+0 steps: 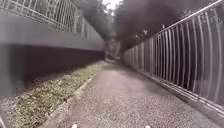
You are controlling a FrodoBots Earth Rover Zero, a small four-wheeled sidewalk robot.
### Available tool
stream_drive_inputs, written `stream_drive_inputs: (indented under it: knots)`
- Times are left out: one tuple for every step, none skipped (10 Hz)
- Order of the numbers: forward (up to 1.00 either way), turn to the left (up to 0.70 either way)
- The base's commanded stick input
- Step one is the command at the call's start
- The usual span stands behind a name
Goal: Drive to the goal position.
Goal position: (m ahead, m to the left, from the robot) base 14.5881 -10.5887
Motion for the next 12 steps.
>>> stream_drive_inputs:
  knots:
    - [1.00, 0.00]
    - [1.00, 0.00]
    - [1.00, 0.00]
    - [1.00, 0.00]
    - [1.00, 0.00]
    - [1.00, 0.00]
    - [1.00, 0.00]
    - [1.00, 0.00]
    - [1.00, 0.00]
    - [1.00, 0.00]
    - [1.00, 0.00]
    - [1.00, 0.00]
